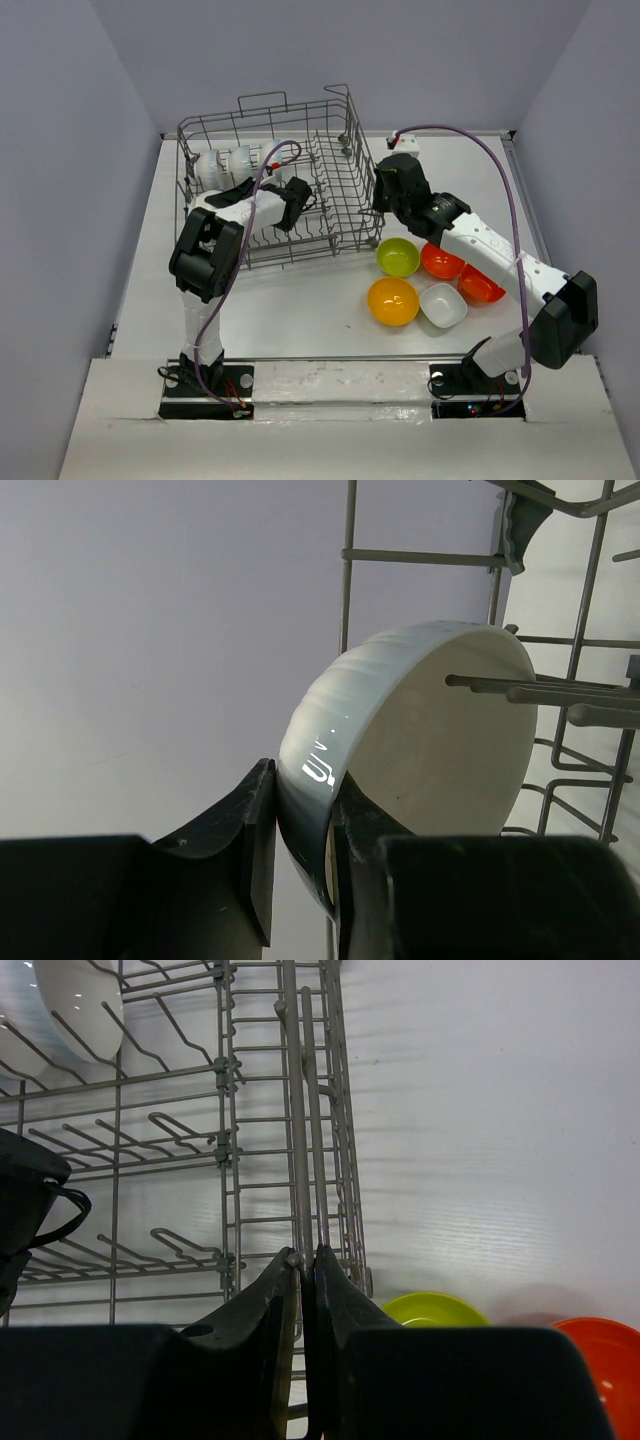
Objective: Load the bowls into the dish rack
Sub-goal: Insert the bowl into the dish rack, then pick up the bowl from the center of the board.
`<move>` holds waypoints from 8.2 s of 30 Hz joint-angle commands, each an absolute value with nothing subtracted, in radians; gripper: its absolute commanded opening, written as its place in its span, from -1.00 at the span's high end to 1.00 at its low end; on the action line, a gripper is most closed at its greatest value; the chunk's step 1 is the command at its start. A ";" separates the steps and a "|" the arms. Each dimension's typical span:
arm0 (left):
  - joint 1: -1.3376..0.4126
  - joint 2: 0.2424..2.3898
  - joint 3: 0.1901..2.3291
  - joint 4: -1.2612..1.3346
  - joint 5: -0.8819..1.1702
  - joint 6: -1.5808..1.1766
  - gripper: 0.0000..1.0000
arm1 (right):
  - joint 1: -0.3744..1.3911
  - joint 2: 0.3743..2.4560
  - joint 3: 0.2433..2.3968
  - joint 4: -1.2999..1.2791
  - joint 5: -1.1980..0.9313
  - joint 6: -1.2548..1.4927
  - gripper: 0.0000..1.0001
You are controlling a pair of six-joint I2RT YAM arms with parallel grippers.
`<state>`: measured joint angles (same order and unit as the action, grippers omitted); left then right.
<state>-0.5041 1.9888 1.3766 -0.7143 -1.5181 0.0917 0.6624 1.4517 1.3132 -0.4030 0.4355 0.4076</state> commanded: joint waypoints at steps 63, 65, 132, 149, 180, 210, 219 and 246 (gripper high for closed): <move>-0.480 1.763 1.417 -0.584 -0.951 -0.035 -0.15 | 0.664 1.447 1.313 -0.351 0.433 0.440 0.98; -0.460 1.747 1.407 -0.584 -0.925 -0.043 -0.15 | 0.664 1.445 1.313 -0.351 0.433 0.440 0.98; -0.318 1.164 1.428 -0.354 -0.603 -0.075 -0.98 | 0.664 1.443 1.515 -0.402 0.443 0.414 0.03; -0.354 0.792 1.069 -0.098 -0.296 -0.182 -0.98 | 0.643 1.125 1.209 -0.635 0.873 0.538 -0.43; -0.422 0.798 0.959 -0.043 -0.198 -0.156 -0.98 | 0.632 1.040 0.750 -0.683 0.295 0.730 0.01; -0.428 0.827 0.969 -0.072 -0.224 -0.155 -0.98 | 0.632 1.089 0.598 -0.486 0.261 0.761 0.03; -0.428 0.828 0.968 -0.074 -0.229 -0.156 -0.98 | 0.632 1.035 0.557 -0.485 0.236 0.781 0.16; -0.431 0.836 0.977 -0.100 -0.253 -0.160 -0.98 | 0.632 0.916 0.566 -0.512 0.192 0.818 0.98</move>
